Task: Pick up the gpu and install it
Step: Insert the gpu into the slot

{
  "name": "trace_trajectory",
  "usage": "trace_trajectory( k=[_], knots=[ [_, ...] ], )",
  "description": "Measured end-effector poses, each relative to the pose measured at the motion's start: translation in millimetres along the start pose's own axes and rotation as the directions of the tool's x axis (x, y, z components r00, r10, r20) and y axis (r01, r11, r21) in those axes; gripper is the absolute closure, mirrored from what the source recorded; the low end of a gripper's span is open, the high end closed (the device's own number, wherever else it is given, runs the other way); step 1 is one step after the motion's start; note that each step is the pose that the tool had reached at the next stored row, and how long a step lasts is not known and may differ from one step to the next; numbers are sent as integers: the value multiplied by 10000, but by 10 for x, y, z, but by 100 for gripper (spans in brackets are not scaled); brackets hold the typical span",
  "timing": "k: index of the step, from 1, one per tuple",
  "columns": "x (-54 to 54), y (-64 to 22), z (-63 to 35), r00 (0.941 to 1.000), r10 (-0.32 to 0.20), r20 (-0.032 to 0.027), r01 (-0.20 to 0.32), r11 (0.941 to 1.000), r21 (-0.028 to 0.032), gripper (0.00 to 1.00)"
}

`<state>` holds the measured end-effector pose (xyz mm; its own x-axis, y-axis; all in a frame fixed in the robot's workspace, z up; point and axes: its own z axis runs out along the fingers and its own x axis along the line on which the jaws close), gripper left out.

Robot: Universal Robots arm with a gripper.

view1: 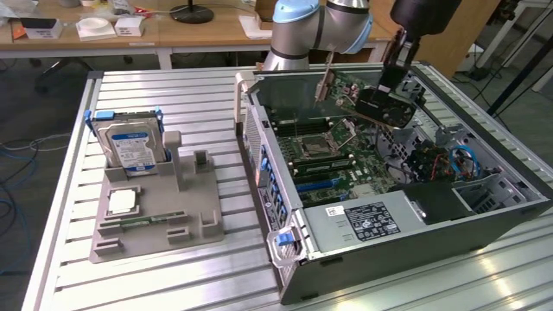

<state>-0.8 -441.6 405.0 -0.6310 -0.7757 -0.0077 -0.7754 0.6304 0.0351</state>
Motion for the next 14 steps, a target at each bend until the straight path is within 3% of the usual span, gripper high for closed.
trace_trajectory(
  k=[7,14],
  knots=[
    [-1,-1,9,9954,-955,-33,955,9954,-9,74],
    [-1,-2,18,9807,-1953,-67,1953,9807,-22,74]
  ],
)
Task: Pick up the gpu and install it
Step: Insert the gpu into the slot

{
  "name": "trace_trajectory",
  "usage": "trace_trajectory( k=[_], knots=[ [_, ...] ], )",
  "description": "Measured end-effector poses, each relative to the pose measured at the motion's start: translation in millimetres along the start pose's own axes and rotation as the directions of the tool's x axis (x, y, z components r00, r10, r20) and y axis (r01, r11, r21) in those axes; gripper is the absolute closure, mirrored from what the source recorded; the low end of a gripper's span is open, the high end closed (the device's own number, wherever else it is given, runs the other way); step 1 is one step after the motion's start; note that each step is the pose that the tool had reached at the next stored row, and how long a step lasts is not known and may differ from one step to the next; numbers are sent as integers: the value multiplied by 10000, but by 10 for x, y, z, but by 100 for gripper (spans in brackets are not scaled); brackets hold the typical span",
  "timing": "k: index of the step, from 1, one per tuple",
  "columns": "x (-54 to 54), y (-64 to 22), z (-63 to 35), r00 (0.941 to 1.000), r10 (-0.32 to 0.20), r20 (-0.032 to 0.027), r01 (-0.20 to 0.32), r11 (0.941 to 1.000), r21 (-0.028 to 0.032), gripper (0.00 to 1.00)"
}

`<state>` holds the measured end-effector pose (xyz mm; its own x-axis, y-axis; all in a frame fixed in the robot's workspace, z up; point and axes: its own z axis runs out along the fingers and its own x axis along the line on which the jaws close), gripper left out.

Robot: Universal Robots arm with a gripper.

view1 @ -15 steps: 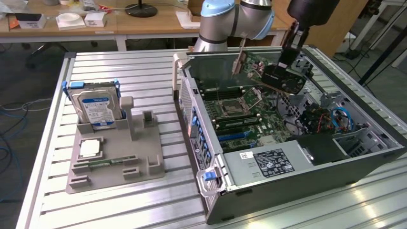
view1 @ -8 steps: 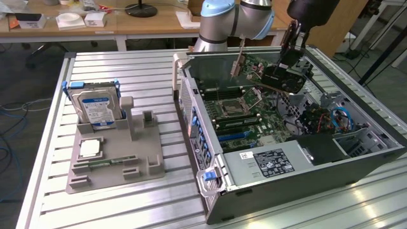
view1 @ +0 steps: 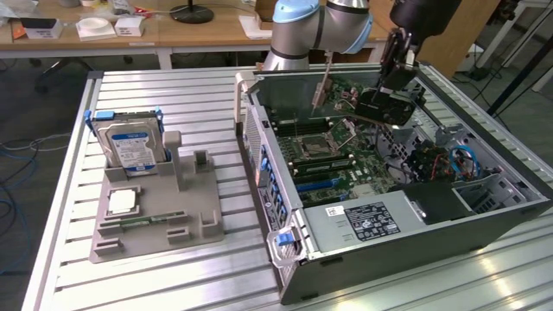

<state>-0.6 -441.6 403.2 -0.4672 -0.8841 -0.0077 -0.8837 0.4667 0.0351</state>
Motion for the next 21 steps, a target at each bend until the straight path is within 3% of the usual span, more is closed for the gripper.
trace_trajectory(
  k=[5,10,15,21],
  knots=[
    [0,0,7,9975,-709,-25,709,9975,-7,74],
    [0,-1,13,9898,-1421,-50,1421,9899,-15,74],
    [0,-1,18,9771,-2128,-74,2128,9771,-24,74],
    [-1,-2,22,9556,-2945,-100,2945,9556,-38,74]
  ],
)
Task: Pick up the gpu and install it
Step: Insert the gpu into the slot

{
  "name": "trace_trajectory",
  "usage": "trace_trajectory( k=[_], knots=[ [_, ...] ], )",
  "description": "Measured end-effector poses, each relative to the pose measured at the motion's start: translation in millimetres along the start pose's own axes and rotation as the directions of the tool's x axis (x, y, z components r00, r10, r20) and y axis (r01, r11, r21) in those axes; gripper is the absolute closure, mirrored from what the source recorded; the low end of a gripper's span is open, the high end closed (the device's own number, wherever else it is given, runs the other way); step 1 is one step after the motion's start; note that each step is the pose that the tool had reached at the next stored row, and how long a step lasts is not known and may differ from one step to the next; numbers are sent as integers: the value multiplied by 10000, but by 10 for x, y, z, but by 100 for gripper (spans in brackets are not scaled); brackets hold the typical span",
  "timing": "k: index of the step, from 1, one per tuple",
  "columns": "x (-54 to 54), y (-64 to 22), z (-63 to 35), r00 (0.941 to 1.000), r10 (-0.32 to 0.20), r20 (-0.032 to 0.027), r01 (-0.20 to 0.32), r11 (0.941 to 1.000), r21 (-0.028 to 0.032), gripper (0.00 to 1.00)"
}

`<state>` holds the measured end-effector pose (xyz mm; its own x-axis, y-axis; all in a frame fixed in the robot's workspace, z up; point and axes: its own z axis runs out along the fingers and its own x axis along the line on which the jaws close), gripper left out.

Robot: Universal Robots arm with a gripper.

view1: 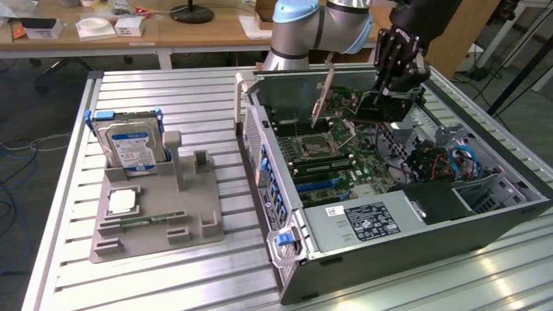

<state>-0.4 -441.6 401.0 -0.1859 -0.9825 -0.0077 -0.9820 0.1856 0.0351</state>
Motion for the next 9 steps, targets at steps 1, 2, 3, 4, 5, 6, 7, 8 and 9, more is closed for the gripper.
trace_trajectory(
  k=[1,2,3,4,5,6,7,8,9],
  knots=[
    [0,0,1,9999,-154,-5,154,9999,-1,74],
    [0,0,1,9995,-300,-10,300,9995,-2,74],
    [0,-1,0,9991,-432,-15,432,9991,3,74],
    [0,-1,1,9984,-562,-16,562,9984,10,74],
    [0,-1,1,9976,-690,-18,690,9976,20,74],
    [0,-1,2,9966,-823,-20,824,9966,33,74],
    [0,-1,2,9953,-968,-24,968,9953,50,74],
    [0,-1,3,9939,-1102,-26,1102,9939,65,74],
    [0,-1,3,9928,-1195,-30,1196,9928,73,74]
  ],
)
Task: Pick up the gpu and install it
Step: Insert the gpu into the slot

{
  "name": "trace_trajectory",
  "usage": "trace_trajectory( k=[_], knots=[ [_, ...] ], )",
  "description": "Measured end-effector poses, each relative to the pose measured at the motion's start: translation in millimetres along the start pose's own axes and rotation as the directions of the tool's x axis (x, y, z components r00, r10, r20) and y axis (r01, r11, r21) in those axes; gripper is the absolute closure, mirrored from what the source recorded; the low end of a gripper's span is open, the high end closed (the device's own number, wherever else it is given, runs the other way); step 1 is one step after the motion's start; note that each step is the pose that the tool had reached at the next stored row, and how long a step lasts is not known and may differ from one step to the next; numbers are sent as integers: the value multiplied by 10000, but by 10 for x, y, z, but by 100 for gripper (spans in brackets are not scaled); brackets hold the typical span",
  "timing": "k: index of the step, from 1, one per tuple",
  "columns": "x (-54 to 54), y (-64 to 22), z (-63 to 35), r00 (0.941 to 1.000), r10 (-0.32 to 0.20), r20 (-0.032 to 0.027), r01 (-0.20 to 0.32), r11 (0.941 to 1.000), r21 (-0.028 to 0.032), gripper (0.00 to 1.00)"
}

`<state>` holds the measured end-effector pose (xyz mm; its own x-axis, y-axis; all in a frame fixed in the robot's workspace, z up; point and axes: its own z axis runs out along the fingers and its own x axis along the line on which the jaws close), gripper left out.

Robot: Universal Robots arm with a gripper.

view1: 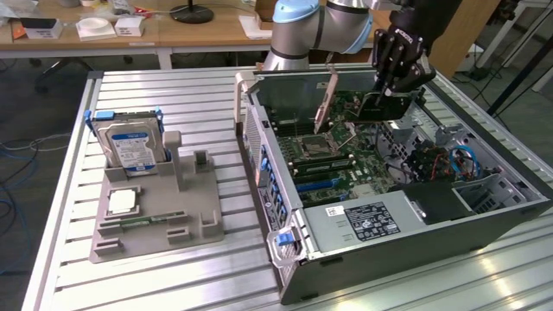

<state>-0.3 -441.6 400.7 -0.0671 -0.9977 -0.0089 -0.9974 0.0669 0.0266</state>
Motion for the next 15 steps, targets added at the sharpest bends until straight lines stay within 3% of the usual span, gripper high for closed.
trace_trajectory(
  k=[5,9,11,15],
  knots=[
    [0,1,5,10000,-21,15,21,10000,21,74],
    [1,14,17,10000,-54,55,51,9990,435,74],
    [4,47,43,10000,-61,59,58,9988,490,74],
    [11,133,118,10000,-61,57,58,9988,495,74]
  ],
)
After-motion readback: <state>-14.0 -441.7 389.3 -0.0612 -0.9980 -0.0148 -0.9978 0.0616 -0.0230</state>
